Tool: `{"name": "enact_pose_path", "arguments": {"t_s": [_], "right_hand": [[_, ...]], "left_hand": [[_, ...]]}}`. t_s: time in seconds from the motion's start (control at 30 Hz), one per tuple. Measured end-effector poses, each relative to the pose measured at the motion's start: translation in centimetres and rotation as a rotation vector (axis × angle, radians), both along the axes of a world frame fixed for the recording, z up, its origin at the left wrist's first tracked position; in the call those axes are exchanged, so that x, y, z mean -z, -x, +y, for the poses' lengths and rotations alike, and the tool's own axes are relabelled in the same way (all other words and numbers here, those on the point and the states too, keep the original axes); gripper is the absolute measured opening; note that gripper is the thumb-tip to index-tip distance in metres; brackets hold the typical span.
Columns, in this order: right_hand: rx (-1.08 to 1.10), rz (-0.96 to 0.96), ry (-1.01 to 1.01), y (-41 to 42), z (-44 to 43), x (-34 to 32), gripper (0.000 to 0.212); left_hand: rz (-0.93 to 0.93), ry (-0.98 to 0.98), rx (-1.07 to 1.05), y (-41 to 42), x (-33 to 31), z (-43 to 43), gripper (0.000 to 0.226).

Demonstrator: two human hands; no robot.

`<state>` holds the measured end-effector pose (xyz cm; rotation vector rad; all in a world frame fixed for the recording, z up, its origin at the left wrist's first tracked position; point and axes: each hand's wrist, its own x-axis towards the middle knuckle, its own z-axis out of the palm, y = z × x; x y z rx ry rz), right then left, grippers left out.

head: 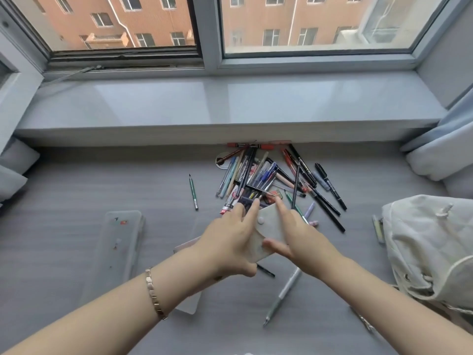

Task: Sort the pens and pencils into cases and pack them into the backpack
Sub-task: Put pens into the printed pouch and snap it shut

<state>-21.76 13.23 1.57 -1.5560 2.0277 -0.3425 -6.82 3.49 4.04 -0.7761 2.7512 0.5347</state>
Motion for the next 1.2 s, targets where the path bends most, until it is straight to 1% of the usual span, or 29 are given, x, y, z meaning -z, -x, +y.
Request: {"name": "enact_pose_path", "arguments": {"t_s": [0.13,0.2,0.27,0.3,0.37,0.43,0.5,0.57,0.6,0.63,0.7,0.73,0.77,0.8,0.83,0.87,0.93,0.97,1.0,1.03,1.1,1.2], "right_hand": [[-0.097,0.116,0.035,0.6,0.5,0.2,0.080],[-0.114,0.211,0.149,0.8,0.7,0.6,0.065],[-0.063,0.297,0.295,1.5,0.6,1.1,0.056],[0.055,0.256,0.349,2.1,0.5,1.3,0.052],[0.369,0.076,0.393,3.9,0.7,1.3,0.035],[0.628,-0.079,0.391,5.9,0.8,1.6,0.033],[0.734,-0.122,0.380,6.7,0.8,1.5,0.036],[0.731,-0.075,0.428,6.7,0.6,1.2,0.034],[0.724,-0.069,0.470,6.5,0.4,0.9,0.032],[0.709,-0.100,0.517,6.3,0.2,0.5,0.029],[0.666,-0.228,0.577,6.0,-0.2,-0.3,0.017],[0.666,-0.302,0.579,6.0,-0.3,-0.7,0.011],[0.697,-0.374,0.539,6.2,-0.3,-0.7,0.006],[0.744,-0.418,0.439,6.4,-0.2,-0.6,0.007],[0.792,-0.427,0.279,6.3,0.1,-0.4,0.015],[0.794,-0.396,0.071,6.0,0.6,0.0,0.019],[0.680,-0.293,-0.351,4.3,2.0,1.1,0.030],[0.610,-0.259,-0.505,3.1,2.6,1.7,0.034],[0.545,-0.230,-0.607,1.9,3.1,2.3,0.035],[0.484,-0.192,-0.660,1.0,3.4,3.0,0.034],[0.456,-0.132,-0.669,0.0,3.3,3.7,0.024],[0.524,-0.206,-0.615,-0.2,2.8,3.7,0.017]], "left_hand": [[0.032,-0.029,0.003,-0.3,0.4,0.5,0.123],[0.025,-0.014,-0.008,-0.6,0.7,0.8,0.123],[0.020,0.050,-0.011,-1.0,1.3,0.9,0.120],[0.021,0.077,-0.017,-1.4,1.6,0.7,0.119],[0.009,0.128,-0.026,-2.5,2.1,0.0,0.115],[-0.022,0.161,-0.037,-3.9,2.5,-0.9,0.112],[-0.032,0.116,-0.055,-4.7,2.7,-1.2,0.113],[-0.045,-0.018,-0.108,-4.5,2.6,-0.9,0.111],[-0.045,-0.108,-0.172,-4.1,2.4,-0.7,0.103],[-0.012,-0.178,-0.249,-3.6,2.3,-0.6,0.086],[0.125,-0.236,-0.401,-2.9,2.0,-0.3,0.040],[0.188,-0.236,-0.469,-2.6,1.9,-0.3,0.028],[0.228,-0.232,-0.523,-2.3,2.0,-0.2,0.025],[0.250,-0.233,-0.575,-2.2,2.2,-0.2,0.025],[0.268,-0.239,-0.630,-2.2,2.4,-0.2,0.025],[0.286,-0.244,-0.687,-2.2,2.6,-0.3,0.025],[0.341,-0.259,-0.774,-2.4,3.1,-0.6,0.030],[0.368,-0.271,-0.798,-2.5,3.3,-0.8,0.032],[0.386,-0.284,-0.811,-2.5,3.4,-0.9,0.033],[0.396,-0.292,-0.818,-2.6,3.6,-1.0,0.032],[0.394,-0.295,-0.821,-2.7,3.7,-1.0,0.032],[0.380,-0.293,-0.811,-3.1,4.1,-0.8,0.031]]}}
